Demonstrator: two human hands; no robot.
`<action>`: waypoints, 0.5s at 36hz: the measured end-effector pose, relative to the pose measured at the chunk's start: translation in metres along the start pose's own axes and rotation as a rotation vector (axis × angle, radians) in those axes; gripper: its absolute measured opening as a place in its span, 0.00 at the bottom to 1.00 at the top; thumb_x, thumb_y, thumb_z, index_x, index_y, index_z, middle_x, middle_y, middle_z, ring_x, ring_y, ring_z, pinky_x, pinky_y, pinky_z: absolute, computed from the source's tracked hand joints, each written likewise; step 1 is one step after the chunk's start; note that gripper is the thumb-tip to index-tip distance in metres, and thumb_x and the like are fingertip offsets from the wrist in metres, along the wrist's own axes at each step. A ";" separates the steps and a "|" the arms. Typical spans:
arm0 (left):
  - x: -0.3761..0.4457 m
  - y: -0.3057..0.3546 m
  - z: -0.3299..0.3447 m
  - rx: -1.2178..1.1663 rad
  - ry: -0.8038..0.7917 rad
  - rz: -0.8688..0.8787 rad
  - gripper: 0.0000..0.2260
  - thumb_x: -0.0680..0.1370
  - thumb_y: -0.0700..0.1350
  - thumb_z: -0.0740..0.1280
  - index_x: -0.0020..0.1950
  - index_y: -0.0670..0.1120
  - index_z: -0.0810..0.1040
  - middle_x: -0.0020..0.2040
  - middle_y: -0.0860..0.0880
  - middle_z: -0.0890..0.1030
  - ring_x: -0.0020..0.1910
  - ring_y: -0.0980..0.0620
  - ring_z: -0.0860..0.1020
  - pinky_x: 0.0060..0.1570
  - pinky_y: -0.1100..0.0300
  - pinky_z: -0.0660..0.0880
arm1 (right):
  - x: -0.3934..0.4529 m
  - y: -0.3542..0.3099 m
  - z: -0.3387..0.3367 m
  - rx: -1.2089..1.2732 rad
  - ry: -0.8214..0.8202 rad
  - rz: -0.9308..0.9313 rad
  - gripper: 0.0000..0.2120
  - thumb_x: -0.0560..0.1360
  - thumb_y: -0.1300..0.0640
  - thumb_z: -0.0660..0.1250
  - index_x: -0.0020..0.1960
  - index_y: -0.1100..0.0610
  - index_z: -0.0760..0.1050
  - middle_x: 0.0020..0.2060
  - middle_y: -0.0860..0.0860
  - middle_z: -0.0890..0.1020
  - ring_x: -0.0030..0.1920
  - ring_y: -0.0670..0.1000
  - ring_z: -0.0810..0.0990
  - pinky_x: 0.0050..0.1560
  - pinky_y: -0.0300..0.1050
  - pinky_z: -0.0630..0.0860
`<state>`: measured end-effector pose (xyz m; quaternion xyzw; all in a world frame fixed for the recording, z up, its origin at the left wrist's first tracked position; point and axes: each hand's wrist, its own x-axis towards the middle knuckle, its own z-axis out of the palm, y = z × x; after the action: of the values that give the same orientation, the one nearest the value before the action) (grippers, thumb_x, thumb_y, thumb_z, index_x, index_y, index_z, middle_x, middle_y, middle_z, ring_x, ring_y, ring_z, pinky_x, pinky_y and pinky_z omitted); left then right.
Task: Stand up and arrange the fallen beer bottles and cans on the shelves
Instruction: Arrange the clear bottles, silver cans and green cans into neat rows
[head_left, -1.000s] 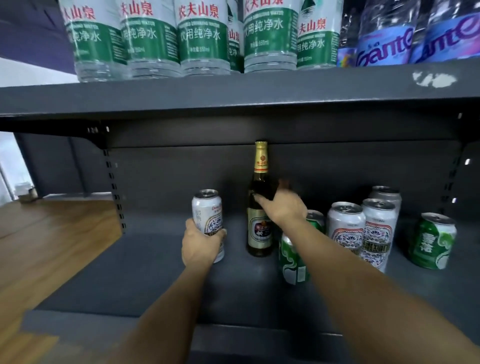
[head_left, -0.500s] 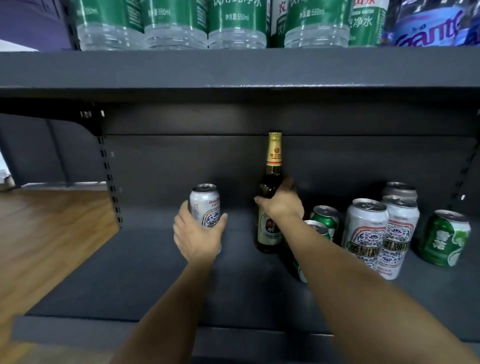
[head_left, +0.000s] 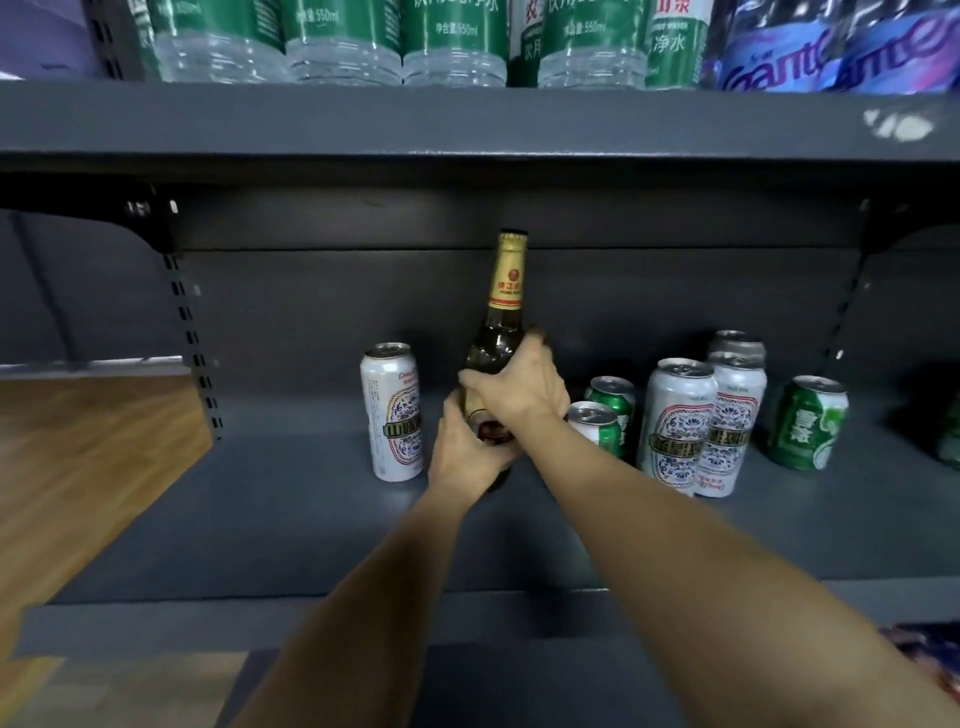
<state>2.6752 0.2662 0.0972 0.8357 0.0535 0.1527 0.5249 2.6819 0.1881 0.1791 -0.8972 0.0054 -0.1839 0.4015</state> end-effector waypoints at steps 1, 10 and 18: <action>-0.003 0.000 0.001 -0.028 0.011 -0.016 0.50 0.56 0.60 0.76 0.74 0.55 0.57 0.62 0.49 0.76 0.61 0.48 0.76 0.61 0.47 0.74 | -0.004 -0.002 -0.002 0.002 0.002 -0.017 0.34 0.65 0.42 0.76 0.62 0.54 0.64 0.58 0.53 0.74 0.57 0.58 0.78 0.45 0.46 0.68; -0.056 0.022 -0.007 0.162 0.177 0.065 0.32 0.64 0.57 0.77 0.62 0.48 0.68 0.51 0.46 0.81 0.50 0.43 0.80 0.50 0.48 0.78 | -0.055 0.003 -0.044 -0.019 0.007 -0.180 0.34 0.66 0.41 0.75 0.63 0.53 0.62 0.58 0.52 0.73 0.54 0.57 0.78 0.43 0.46 0.69; -0.142 0.072 0.019 0.136 0.170 0.099 0.29 0.66 0.58 0.75 0.60 0.50 0.68 0.53 0.46 0.81 0.53 0.41 0.79 0.49 0.50 0.76 | -0.108 0.029 -0.125 -0.036 0.027 -0.245 0.35 0.68 0.35 0.71 0.63 0.54 0.62 0.59 0.53 0.74 0.57 0.58 0.77 0.48 0.50 0.72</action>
<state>2.5417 0.1832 0.1254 0.8549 0.0669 0.2447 0.4525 2.5437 0.0953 0.1998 -0.8957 -0.0957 -0.2434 0.3596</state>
